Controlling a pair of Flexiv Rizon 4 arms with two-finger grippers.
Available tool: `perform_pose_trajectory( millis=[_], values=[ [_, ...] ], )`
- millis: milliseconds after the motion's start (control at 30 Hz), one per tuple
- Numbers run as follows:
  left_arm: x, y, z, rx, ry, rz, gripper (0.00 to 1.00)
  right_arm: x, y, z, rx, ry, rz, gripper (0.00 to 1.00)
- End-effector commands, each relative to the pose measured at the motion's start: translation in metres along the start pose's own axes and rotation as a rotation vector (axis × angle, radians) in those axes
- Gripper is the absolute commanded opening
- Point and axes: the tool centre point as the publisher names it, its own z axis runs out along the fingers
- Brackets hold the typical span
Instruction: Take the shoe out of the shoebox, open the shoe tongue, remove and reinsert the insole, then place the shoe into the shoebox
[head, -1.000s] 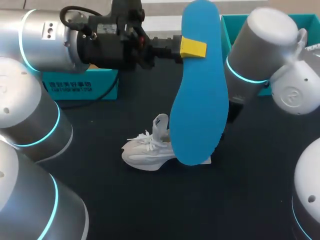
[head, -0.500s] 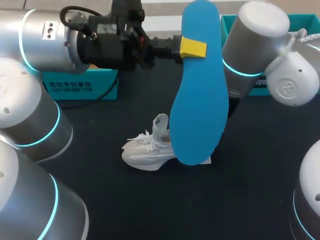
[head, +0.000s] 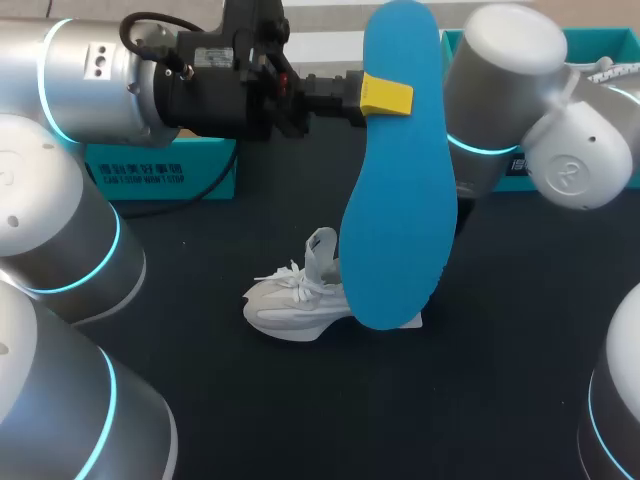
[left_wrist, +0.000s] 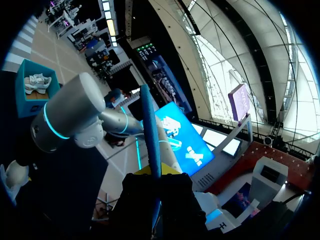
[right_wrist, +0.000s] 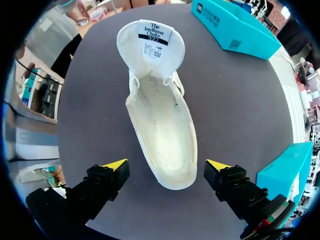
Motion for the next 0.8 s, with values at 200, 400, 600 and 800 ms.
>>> perform_pose_trajectory(
  millis=[200, 400, 600, 800],
  values=[
    [-0.001, 0.001, 0.002, 0.002, 0.0, 0.0, 0.0, -0.001, 0.004, 0.002, 0.01, -0.001, 0.001, 1.0],
    [-0.001, 0.001, 0.002, 0.002, 0.0, 0.0, 0.0, -0.004, 0.007, 0.001, 0.009, -0.007, 0.019, 1.0],
    [-0.001, 0.001, 0.002, 0.002, 0.0, 0.0, 0.0, -0.018, 0.032, -0.001, -0.02, -0.03, 0.018, 1.0],
    [-0.001, 0.001, 0.002, 0.002, 0.0, 0.0, 0.0, -0.032, 0.048, 0.021, -0.015, -0.008, -0.023, 1.0]
  ],
)
